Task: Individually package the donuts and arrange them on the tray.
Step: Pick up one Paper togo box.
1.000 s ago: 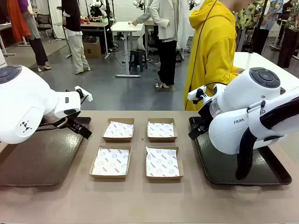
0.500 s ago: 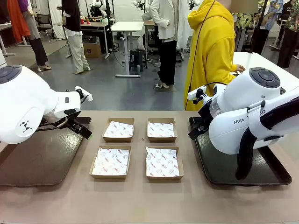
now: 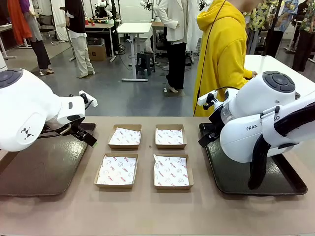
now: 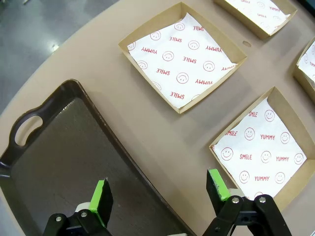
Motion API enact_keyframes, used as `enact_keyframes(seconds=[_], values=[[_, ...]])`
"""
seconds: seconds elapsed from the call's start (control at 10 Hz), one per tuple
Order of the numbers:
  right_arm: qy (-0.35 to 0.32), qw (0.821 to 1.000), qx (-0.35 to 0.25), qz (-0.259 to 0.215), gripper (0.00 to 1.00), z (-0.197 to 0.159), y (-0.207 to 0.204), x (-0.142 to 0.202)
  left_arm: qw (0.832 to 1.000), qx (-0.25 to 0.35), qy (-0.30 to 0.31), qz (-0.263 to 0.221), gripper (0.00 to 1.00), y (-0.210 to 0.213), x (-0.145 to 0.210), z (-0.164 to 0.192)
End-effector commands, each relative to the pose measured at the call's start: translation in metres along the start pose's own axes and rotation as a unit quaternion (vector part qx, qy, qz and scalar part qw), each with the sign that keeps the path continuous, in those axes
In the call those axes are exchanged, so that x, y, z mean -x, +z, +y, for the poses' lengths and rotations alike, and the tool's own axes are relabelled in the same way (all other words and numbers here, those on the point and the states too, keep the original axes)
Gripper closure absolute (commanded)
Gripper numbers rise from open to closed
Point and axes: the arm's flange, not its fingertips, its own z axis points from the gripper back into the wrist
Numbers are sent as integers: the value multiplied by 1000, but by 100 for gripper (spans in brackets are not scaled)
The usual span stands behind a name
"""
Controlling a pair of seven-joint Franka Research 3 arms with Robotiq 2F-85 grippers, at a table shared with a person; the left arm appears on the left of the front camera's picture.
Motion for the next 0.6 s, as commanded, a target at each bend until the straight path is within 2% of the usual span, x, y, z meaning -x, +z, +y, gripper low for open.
enact_keyframes(seconds=[0.0,0.2,0.5], values=[[14,1000,-3,20,0,21,44,40,1000,-11,-16,16,0,33,41,-7],[25,998,-4,54,0,33,78,77,997,13,-49,65,0,58,82,-18],[35,990,-8,138,0,45,107,128,990,55,-76,102,0,88,127,-34]])
